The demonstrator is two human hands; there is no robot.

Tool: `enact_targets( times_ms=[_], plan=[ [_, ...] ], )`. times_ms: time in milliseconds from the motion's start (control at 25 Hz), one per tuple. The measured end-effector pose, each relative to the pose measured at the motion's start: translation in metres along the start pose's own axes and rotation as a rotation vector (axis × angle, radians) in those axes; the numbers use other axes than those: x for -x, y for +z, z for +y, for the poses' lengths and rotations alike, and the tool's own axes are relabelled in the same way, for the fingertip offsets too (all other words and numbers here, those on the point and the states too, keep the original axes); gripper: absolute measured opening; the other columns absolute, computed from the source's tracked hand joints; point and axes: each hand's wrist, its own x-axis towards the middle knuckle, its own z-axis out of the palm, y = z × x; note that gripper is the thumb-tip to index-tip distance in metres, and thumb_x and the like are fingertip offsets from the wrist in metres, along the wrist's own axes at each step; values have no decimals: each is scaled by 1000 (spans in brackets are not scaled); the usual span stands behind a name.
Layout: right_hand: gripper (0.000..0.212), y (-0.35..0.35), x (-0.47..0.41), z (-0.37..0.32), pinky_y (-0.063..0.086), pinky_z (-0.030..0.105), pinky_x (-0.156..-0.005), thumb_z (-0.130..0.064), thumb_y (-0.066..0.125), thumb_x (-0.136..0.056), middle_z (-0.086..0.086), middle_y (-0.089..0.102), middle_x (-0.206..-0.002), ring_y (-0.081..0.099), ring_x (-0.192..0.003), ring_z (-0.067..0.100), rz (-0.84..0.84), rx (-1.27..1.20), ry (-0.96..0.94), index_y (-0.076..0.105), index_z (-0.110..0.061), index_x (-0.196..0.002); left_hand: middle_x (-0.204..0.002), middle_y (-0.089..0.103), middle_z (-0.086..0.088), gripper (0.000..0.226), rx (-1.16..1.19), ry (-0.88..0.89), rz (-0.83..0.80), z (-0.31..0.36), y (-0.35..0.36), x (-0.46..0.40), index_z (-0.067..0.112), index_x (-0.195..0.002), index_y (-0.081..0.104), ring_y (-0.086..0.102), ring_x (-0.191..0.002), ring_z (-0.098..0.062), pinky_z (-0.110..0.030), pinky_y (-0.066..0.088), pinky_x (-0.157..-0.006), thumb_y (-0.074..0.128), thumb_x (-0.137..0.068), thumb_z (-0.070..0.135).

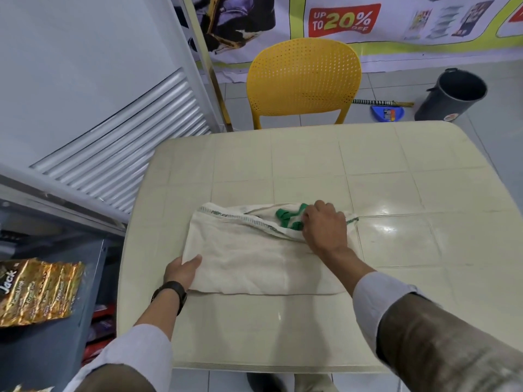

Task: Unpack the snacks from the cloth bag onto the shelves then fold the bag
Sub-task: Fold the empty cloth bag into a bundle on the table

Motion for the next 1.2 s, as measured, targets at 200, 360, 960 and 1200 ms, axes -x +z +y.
enact_targets(
  times_ms=[200,360,960,1200],
  plan=[
    [29,-9,-31,-6,40,31,-64,-53,66,-78,-4,61,-85,54,-73,23,-499,55,-46,63,-26,-86,-95,71,-8,12,66,-7,1,-7,-5,-7,20,-89,68,66,-78,-24,-31,55,-70,74,-89,9],
    [11,-6,-29,-5,37,32,-63,-26,60,-80,4,66,-91,61,-76,31,-295,-19,-76,67,-21,-87,-93,71,-6,14,79,-36,-27,-8,-9,-6,18,-90,69,67,-80,-26,-31,56,-67,74,-87,6],
    [15,-15,92,77,57,31,-62,-14,66,-93,8,77,-88,70,-71,19,-45,-1175,726,77,-10,-103,-127,68,12,62,-460,768,-190,41,166,185,31,-137,59,64,-114,-14,-25,49,-94,57,-75,24],
    [52,-5,109,108,55,45,-87,-62,46,-97,5,74,-94,69,-93,27,-42,-981,970,71,-16,-91,-145,50,-2,65,-889,796,-683,1,253,184,24,-153,41,49,-133,-19,-28,38,-110,58,-93,45]
  ],
)
